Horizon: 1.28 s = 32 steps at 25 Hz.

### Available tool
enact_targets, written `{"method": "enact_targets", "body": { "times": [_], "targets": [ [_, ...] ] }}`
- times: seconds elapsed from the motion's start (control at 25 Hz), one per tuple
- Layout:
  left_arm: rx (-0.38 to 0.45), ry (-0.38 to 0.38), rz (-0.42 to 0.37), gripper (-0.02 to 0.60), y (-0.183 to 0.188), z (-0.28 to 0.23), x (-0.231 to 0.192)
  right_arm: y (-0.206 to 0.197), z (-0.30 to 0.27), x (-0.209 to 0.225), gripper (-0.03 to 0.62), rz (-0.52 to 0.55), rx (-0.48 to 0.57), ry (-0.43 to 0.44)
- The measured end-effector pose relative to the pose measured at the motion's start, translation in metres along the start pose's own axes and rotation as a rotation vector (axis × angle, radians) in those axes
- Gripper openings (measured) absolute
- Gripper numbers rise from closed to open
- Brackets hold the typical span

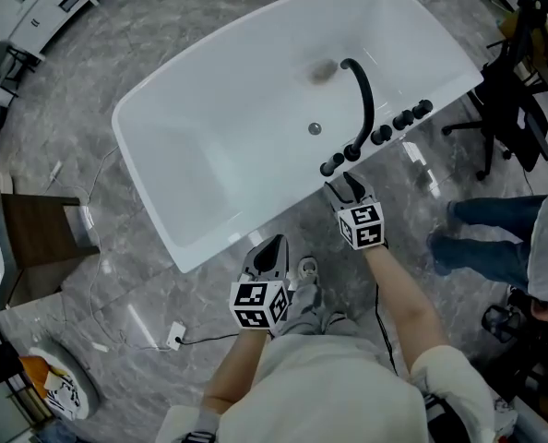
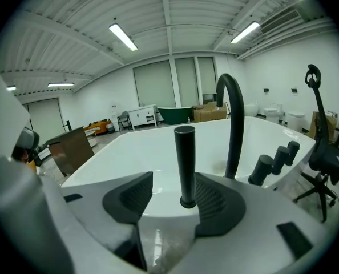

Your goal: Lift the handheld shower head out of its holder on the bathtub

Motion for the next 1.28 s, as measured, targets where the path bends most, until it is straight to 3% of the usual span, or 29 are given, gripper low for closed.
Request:
{"method": "enact_targets", "body": {
  "times": [0.64, 0.76, 0.84, 1.28],
  "targets": [
    [-0.043, 0.049, 0.069, 0.021, -0.009, -0.014, -0.028, -0.011, -0.083, 0.029, 0.216, 0.003, -0.154, -0.038],
    [-0.049, 0.048, 0.064, 0.021, -0.012, -0.014, -0.028, -0.011, -0.089, 0.031, 0.208, 0.021, -0.168, -0.042],
    [-0.058, 0.051, 0.068, 0.021, -0.017, -0.012, -0.029, -0.011, -0.091, 0.029, 0.15, 0.044, -0.177, -0.051],
    [-0.036, 0.055, 0.068, 0.021, -0.02, -0.003, -0.022, -0.005, -0.08, 0.021, 0.144, 0.123, -0.168, -0.095]
  ]
}}
Point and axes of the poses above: the fingertips, and each gripper's own axes: z backward along the fingers, x to its right, y out of its top, the point moved 6 cm from there along z, backward along the fingers, and after that the axes turned 13 degrees about -x, right-handed, at the moved point
